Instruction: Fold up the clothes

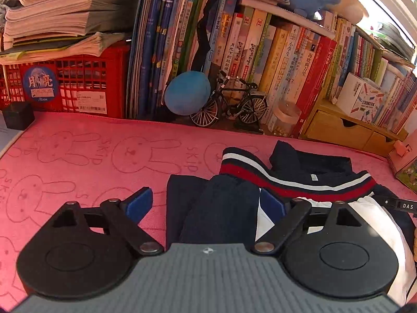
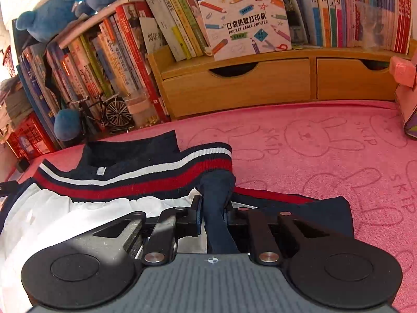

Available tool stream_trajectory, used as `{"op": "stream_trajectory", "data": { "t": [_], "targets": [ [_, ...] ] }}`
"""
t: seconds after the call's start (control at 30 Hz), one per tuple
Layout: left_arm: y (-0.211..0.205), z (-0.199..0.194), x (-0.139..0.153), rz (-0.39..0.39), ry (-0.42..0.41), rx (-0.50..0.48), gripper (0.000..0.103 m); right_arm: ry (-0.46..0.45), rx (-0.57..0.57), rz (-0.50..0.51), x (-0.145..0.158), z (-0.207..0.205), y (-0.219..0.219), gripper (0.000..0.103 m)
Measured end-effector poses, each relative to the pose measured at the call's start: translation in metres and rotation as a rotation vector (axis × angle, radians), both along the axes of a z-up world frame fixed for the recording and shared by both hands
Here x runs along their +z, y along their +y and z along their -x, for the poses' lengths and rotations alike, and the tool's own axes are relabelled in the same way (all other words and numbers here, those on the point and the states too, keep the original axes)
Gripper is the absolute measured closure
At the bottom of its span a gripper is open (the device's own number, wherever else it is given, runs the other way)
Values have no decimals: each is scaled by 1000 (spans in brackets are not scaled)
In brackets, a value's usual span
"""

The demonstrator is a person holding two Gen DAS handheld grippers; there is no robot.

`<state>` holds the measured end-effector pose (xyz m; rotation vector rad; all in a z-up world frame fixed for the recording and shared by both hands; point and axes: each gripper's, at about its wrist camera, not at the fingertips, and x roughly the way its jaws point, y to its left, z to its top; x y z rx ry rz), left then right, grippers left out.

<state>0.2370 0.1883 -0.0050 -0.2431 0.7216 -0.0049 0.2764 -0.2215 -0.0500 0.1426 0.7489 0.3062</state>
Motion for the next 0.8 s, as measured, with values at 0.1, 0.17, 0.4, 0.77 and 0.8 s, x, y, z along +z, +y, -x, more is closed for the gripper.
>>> {"op": "stream_trajectory", "data": {
  "t": [0.1,0.17,0.4,0.77,0.8],
  "targets": [
    [-3,-4,-6,92,-66,-38,90,-130,-14,42,19,25,-2,94],
    [-15,-6,1,49,-127,-77,90,-205,-34,45,36,37,-9,95],
    [-33,-18,-3,-95,-82,-34,76,-177,-83,100,28,17,-16,93],
    [-10,46,10,-419,-127,149,48,-299,-31,170,46,64,2,48],
    [-10,57,16,-387,-159,136,48,-298,14,173,49,67,12,51]
  ]
}}
